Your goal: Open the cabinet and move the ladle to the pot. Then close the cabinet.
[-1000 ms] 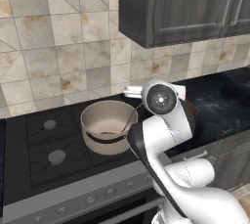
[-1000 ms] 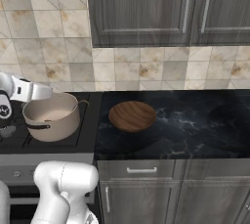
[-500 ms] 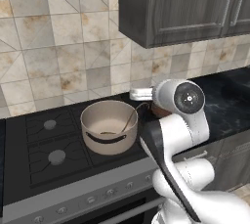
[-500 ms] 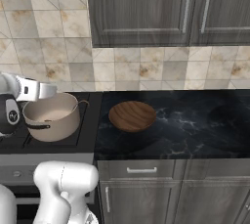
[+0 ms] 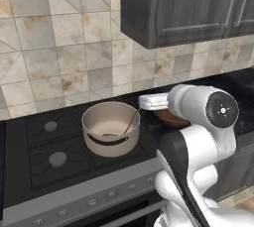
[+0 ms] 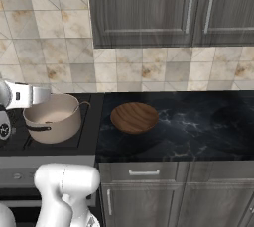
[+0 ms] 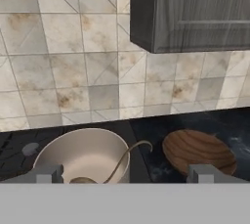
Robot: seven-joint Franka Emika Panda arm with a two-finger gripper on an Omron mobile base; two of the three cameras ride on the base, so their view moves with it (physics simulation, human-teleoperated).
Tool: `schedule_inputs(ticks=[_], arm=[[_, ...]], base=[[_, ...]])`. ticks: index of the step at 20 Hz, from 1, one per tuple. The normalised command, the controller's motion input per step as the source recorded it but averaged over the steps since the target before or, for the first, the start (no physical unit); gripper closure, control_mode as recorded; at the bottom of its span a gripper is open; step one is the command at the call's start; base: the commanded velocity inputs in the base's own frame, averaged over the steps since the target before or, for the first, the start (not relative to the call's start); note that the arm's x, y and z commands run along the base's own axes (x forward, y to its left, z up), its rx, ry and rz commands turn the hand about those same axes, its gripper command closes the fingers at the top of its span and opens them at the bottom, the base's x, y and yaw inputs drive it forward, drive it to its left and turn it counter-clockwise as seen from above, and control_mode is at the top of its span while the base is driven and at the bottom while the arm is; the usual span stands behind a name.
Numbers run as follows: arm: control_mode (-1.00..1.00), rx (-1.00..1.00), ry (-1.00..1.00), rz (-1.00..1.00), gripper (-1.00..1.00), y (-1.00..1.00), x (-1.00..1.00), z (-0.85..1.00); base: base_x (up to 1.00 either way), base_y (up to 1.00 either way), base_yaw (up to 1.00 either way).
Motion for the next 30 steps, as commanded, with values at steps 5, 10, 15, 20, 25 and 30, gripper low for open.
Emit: schedule_inputs(ticks=[5, 10, 15, 20, 25, 30], arm=[[-1.0, 0.0, -0.01, 0.0, -1.0, 0.0, -0.3, 0.4], [-1.0, 0.02, 0.09, 0.03, -1.0, 0.0, -0.07, 0.44], [1.0, 0.03, 0.02, 0.02, -1.0, 0.0, -0.18, 0.08], [1.0, 0.0, 0.0, 0.0, -1.0, 0.0, 0.0, 0.0], [1.0, 0.0, 0.0, 0.0, -1.0, 0.0, 0.0, 0.0], [1.0, 0.0, 0.0, 0.0, -1.0, 0.0, 0.0, 0.0]], base=[[0.0, 0.0, 0.0], [0.0, 0.0, 0.0], [-0.3, 0.0, 0.0], [-1.0, 0.11, 0.0], [-1.0, 0.67, 0.0], [-1.0, 1.0, 0.02]])
